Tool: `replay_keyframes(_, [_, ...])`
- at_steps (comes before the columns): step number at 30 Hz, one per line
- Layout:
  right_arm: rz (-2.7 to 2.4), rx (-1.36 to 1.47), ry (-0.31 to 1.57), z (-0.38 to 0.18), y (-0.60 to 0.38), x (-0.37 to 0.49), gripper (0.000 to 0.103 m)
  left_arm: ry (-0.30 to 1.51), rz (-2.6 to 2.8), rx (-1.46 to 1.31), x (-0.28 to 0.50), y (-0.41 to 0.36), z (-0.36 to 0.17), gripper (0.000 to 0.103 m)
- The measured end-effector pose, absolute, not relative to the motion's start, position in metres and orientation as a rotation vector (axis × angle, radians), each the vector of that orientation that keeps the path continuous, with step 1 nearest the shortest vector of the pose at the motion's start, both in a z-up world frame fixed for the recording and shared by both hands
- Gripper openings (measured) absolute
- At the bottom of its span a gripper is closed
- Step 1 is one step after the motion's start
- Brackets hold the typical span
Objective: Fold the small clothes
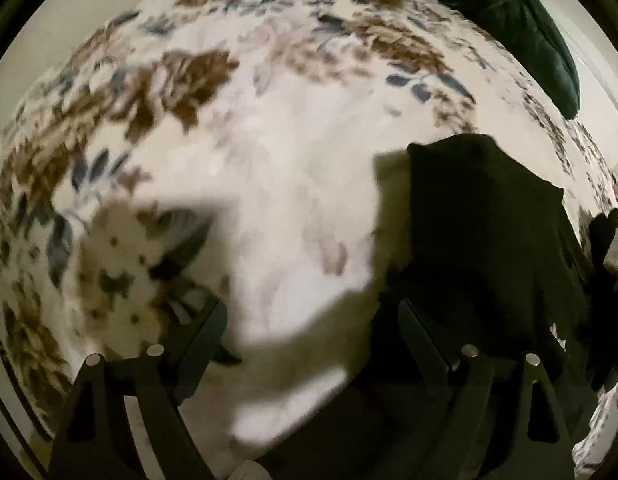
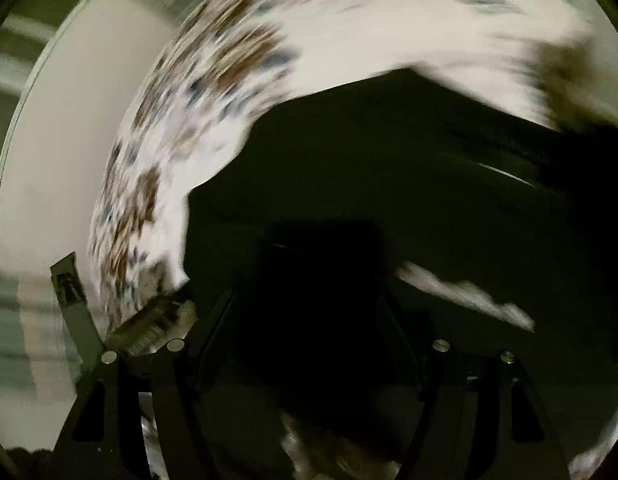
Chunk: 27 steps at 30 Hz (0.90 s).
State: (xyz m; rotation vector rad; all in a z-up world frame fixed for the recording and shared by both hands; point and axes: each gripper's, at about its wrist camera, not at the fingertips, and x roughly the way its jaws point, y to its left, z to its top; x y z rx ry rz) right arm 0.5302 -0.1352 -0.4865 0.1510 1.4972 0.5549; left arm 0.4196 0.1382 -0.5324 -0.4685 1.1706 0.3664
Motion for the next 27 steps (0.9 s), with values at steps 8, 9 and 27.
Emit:
replay_keyframes(8, [0.589, 0.221, 1.550, -0.520, -0.092, 0.565, 0.004, 1.191, 0.348, -0.502, 0.416, 0.139, -0.547, 0.087])
replay_keyframes(9, [0.576, 0.239, 1.523, -0.516, -0.099, 0.566, 0.003, 1.190, 0.344, -0.504, 0.417, 0.141, -0.548, 0.087])
replay_keyframes(27, [0.461, 0.476, 1.523, -0.512, -0.153, 0.605, 0.059, 1.106, 0.298, -0.579, 0.428, 0.151, -0.513, 0.087])
